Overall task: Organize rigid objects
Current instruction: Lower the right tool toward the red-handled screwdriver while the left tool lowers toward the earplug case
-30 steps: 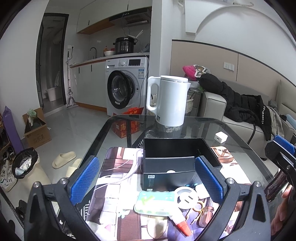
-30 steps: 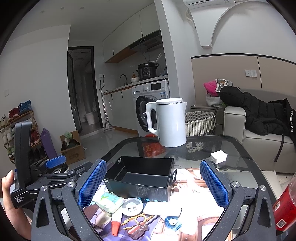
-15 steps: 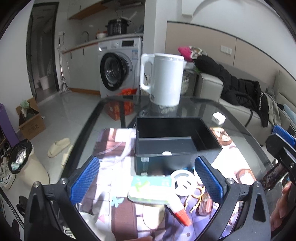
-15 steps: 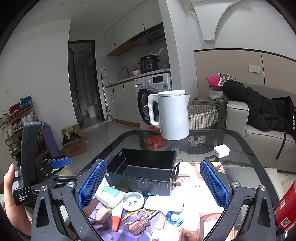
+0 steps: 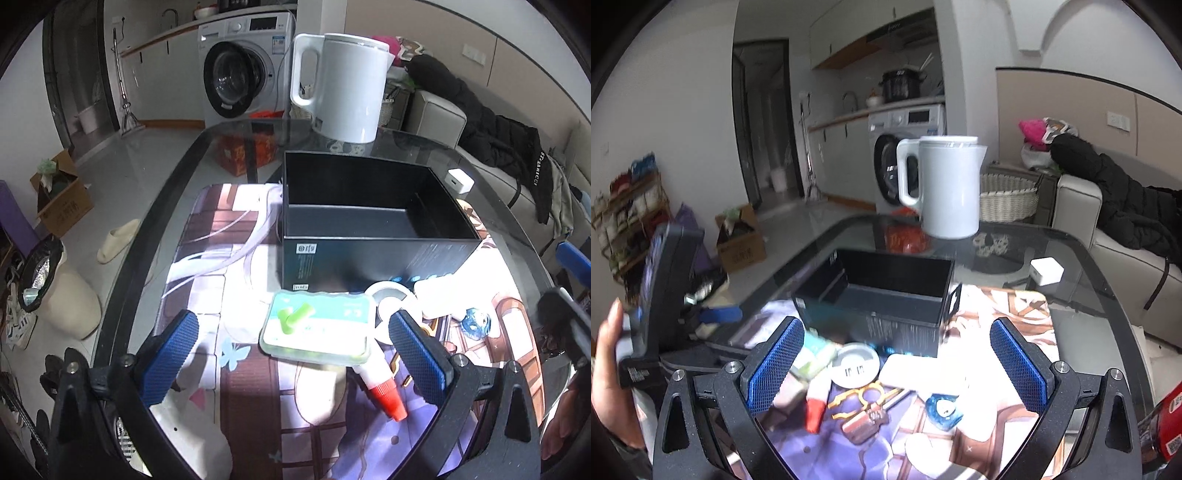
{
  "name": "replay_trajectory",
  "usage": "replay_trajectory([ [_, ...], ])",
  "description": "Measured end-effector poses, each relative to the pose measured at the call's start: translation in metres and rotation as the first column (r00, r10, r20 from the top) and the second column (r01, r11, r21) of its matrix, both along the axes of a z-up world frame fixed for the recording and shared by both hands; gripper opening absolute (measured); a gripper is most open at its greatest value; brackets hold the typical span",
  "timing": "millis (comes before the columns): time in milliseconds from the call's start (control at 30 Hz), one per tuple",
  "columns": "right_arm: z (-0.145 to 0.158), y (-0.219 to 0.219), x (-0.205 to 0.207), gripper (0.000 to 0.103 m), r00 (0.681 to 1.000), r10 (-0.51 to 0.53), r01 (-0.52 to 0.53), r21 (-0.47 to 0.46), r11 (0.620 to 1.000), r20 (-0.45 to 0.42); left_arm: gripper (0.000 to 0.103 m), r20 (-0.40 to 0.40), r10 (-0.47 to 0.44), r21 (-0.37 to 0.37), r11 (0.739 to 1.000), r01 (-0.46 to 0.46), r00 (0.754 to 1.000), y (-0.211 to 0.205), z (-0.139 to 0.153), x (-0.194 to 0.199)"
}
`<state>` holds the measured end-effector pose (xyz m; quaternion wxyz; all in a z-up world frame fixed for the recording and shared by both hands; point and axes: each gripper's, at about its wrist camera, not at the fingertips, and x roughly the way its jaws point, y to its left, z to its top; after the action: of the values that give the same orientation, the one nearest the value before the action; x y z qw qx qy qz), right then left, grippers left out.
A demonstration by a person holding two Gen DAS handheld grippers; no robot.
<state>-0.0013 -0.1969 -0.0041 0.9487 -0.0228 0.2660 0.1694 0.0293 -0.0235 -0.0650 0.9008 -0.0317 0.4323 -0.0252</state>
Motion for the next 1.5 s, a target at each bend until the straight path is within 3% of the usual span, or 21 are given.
replay_trajectory([
  [167,-0.024,0.009,0.012,0.103,0.993,0.014,-0.021,-0.063,0.998,-0.12,0.103,-0.04,-0.021,0.048,0.999,0.023,0.999,-0.006,-0.007,0.003],
  [267,-0.04,0.01,0.021,0.103,0.98,0.013,-0.027,-0.066,0.997,-0.2,0.103,-0.077,-0.033,0.068,0.997,0.038,0.996,-0.01,-0.014,0.005],
  [500,-0.065,0.007,0.033,0.102,0.945,0.0,-0.013,-0.039,0.999,-0.328,0.103,-0.074,-0.077,0.137,0.987,0.087,0.994,-0.012,-0.019,0.018],
  [633,-0.077,0.014,0.034,0.088,0.926,0.015,-0.037,-0.05,0.998,-0.377,0.103,-0.081,-0.074,0.129,0.988,0.084,0.994,-0.004,-0.023,0.027],
  [767,-0.084,0.024,0.033,0.084,0.925,0.023,-0.061,-0.088,0.994,-0.38,0.103,-0.076,-0.107,0.144,0.983,0.117,0.991,-0.007,-0.025,0.037],
  [833,-0.089,0.028,0.034,0.067,0.914,0.039,-0.081,-0.087,0.993,-0.404,0.103,-0.092,-0.124,0.134,0.982,0.136,0.988,-0.007,-0.029,0.04],
  [900,-0.097,0.032,0.034,0.061,0.895,0.058,-0.098,-0.068,0.993,-0.443,0.102,-0.121,-0.134,0.092,0.985,0.145,0.984,-0.007,-0.034,0.042],
  [933,-0.097,0.033,0.033,0.057,0.9,0.054,-0.098,-0.081,0.992,-0.433,0.101,-0.132,-0.138,0.07,0.986,0.149,0.982,-0.006,-0.035,0.042],
  [1033,-0.094,0.039,0.028,0.042,0.895,0.092,-0.144,-0.088,0.986,-0.436,0.08,-0.153,-0.174,0.004,0.984,0.176,0.973,-0.004,-0.032,0.04],
  [1200,-0.093,0.035,0.026,0.032,0.883,0.08,-0.135,-0.086,0.987,-0.462,0.08,-0.166,-0.192,-0.002,0.981,0.194,0.967,-0.005,-0.028,0.028],
  [1500,-0.09,0.029,0.02,0.031,0.874,0.088,-0.15,-0.092,0.985,-0.478,0.08,-0.19,-0.258,-0.016,0.966,0.26,0.947,-0.018,-0.027,0.002],
])
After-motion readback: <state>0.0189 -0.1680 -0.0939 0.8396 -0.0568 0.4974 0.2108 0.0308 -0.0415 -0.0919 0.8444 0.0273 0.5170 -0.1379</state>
